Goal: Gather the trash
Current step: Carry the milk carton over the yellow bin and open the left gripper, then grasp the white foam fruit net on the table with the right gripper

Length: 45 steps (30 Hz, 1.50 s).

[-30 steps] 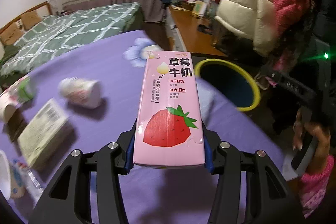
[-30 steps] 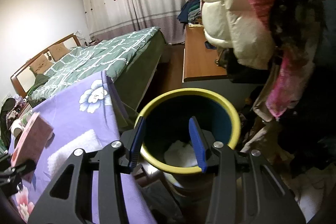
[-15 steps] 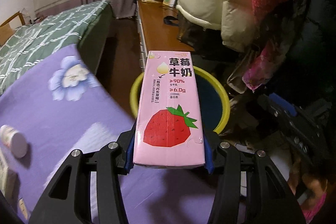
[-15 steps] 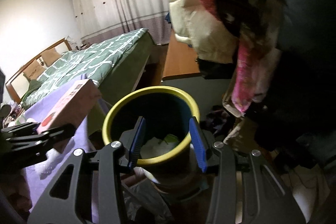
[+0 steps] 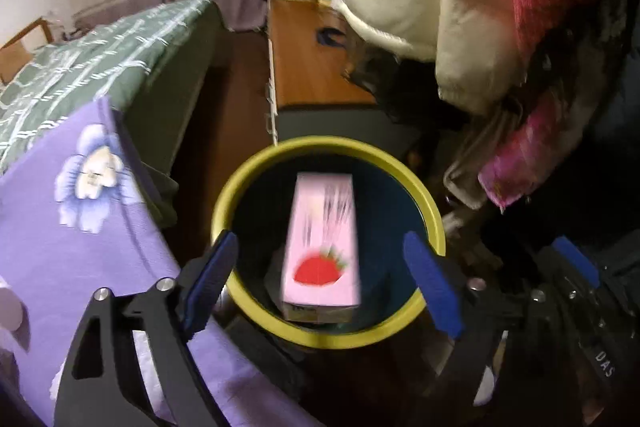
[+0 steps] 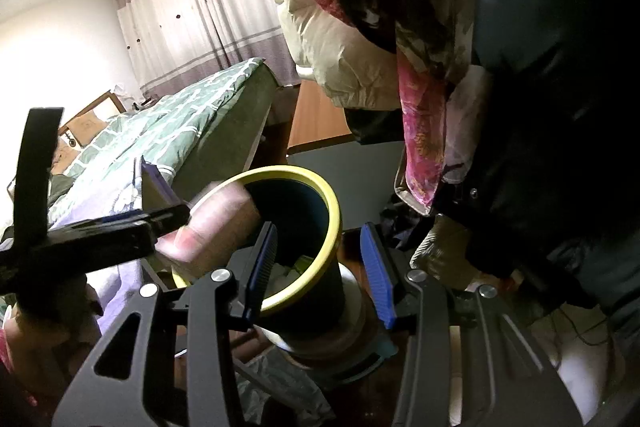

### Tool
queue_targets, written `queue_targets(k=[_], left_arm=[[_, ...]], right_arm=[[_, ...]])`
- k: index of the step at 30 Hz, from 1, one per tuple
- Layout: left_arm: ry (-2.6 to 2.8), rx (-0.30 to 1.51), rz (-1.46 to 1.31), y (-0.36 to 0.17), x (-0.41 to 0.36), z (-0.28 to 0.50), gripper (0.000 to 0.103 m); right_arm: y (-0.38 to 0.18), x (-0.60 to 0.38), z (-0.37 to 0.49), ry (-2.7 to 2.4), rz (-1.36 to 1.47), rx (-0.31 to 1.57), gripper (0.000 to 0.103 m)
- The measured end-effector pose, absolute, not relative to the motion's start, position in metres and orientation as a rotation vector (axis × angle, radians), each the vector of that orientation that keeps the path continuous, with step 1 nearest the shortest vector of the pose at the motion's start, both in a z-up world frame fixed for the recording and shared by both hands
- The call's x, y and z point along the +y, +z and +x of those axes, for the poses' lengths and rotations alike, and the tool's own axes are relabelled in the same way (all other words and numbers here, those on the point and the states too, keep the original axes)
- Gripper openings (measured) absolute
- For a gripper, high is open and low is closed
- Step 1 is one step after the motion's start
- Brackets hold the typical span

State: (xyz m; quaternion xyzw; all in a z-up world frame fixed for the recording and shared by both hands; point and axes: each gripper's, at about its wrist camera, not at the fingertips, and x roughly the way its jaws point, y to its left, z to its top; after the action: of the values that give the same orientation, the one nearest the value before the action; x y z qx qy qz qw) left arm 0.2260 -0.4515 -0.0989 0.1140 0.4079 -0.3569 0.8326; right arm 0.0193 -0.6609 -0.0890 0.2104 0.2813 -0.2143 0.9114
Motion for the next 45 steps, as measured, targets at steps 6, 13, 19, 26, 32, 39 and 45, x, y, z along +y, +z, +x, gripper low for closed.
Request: queue_targets(k=[6,13,19,26,32,39,45], left_arm=[[-0.714,0.79,0.167,-0.068,-0.397,0.214,0.089],[-0.608,0.73,0.041,-0.042,-0.293,0.202,0.093],[-0.461,0.644,0.004,-0.028,-0.202,0.193,0.095],[-0.237,0.525,-0.031,-0.015,-0.084,0.184,0.097],[-0.096,0.511,-0.078,-0.026,-0.005,0.191,0.098],[0.009,0.489,-0.091,-0.053,0.036,0.206,0.098],[-0.009,0.49,-0.101,-0.065,0.038,0.212,0.098]], right_arm=[[-0.083,-0.647,0.024,-0.409,0.42,0.579,0.042],[-0.076,-0.613,0.038,-0.354,0.372,0.592,0.047],[-0.072,-0.566,0.063,-0.26,0.319,0.622,0.047],[-0.075,-0.492,0.103,-0.138,0.249,0.672,0.047],[-0.086,-0.453,0.128,-0.094,0.223,0.729,0.047],[-0.095,-0.429,0.144,-0.089,0.2,0.779,0.053],[-0.105,-0.412,0.162,-0.073,0.192,0.831,0.058]])
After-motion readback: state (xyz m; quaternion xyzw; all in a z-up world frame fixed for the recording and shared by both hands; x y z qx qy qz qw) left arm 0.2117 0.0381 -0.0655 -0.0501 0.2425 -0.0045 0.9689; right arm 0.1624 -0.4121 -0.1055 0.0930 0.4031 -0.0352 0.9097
